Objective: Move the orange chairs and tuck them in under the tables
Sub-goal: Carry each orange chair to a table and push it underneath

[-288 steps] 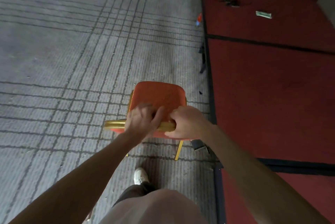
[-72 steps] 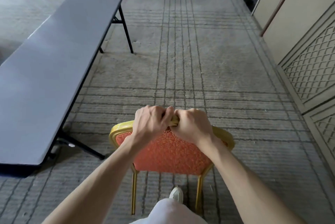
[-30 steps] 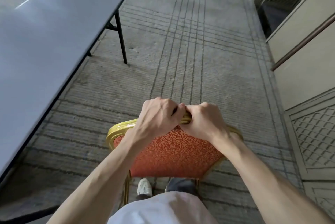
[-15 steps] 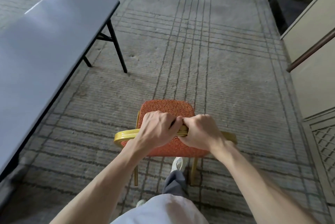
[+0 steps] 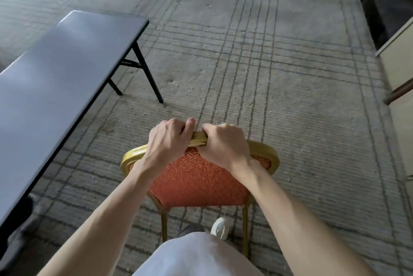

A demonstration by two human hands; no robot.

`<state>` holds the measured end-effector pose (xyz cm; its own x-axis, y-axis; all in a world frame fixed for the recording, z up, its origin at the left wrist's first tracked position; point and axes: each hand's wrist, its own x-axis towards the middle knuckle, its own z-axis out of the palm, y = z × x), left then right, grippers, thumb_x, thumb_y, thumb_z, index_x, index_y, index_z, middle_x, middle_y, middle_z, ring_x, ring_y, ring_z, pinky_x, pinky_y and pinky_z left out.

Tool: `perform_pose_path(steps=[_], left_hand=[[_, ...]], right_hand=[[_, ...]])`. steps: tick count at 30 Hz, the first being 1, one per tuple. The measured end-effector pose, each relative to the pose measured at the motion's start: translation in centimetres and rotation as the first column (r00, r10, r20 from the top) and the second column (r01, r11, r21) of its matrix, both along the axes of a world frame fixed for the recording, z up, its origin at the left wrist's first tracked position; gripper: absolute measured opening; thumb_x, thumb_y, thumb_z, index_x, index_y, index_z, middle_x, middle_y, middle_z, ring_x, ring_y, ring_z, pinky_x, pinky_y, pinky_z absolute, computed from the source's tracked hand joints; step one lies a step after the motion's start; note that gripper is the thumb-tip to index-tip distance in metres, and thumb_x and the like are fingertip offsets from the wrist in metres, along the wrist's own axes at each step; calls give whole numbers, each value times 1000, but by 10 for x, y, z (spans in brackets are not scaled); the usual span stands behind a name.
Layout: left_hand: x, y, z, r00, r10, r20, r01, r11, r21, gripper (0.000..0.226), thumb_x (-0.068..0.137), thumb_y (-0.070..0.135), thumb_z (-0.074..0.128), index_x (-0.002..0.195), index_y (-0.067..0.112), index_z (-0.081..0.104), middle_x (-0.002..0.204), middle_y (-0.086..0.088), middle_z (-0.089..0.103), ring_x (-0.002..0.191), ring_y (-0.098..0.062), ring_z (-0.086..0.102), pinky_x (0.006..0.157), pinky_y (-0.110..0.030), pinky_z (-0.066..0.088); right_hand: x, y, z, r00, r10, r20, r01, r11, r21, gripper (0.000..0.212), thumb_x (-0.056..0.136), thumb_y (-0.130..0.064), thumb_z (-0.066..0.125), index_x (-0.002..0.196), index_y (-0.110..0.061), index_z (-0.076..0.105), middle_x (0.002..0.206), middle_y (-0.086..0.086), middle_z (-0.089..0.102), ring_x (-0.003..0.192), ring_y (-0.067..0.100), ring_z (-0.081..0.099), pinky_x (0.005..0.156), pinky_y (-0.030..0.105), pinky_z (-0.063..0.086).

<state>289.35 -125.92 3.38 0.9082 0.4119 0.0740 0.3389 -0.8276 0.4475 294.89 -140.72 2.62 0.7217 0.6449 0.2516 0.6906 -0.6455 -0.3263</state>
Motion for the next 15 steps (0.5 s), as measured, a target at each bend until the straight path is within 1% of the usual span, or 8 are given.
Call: perform_pose_path(steps=[2,4,7,9,11,12,15], left_hand=[[14,4,-2,999,21,45,-22,1000,21,65,101,51,34,53,9,48,49,-3,49,52,-24,50,57,-34,32],[29,10,-3,996,4,85,-8,999,43,66,99,52,30,51,10,46,44,-1,45,47,-21,48,54,-33,33],[58,26,1,997,-35,64,35,999,3,66,96,57,28,55,12,52,48,-3,52,50,-20,52,56,-36,43],[77,40,5,995,-86,53,87,996,-15,62,96,58,28,60,15,53,53,-3,55,54,-18,53,57,-35,41],[95,51,5,983,-167,80,164,986,39,59,98,58,27,60,19,50,53,-1,53,53,-15,51,55,-35,39],[105,56,3,975,-206,82,199,977,81,61,100,58,25,62,19,50,53,-1,51,51,-15,50,54,-35,40],[133,69,-1,969,-235,70,227,968,110,64,101,59,20,63,17,49,51,-1,48,48,-16,48,53,-38,42]], right_hand=[[19,6,1,1000,5,6,-5,1000,19,22,82,-34,61,65,-23,54,47,-7,52,38,16,50,40,23,35],[37,12,3,1000,-4,-7,4,1000,12,19,82,-34,60,67,-23,57,49,-7,55,40,17,53,40,23,37],[66,26,7,1000,6,-26,-6,1000,7,17,82,-35,61,70,-24,59,53,-7,59,44,18,56,44,23,33],[84,37,9,999,14,-39,-14,1000,-5,16,84,-35,60,73,-23,62,57,-6,62,47,19,57,45,24,36],[104,48,9,1000,3,-20,-3,1000,-2,15,84,-35,61,77,-23,67,59,-5,65,47,19,57,46,24,36],[115,54,7,1000,-10,-5,10,1000,-6,14,83,-35,61,79,-23,68,59,-5,66,48,18,59,45,23,37],[143,67,3,1000,-21,10,21,999,-23,15,81,-35,60,81,-24,69,59,-4,67,51,18,64,44,22,37]])
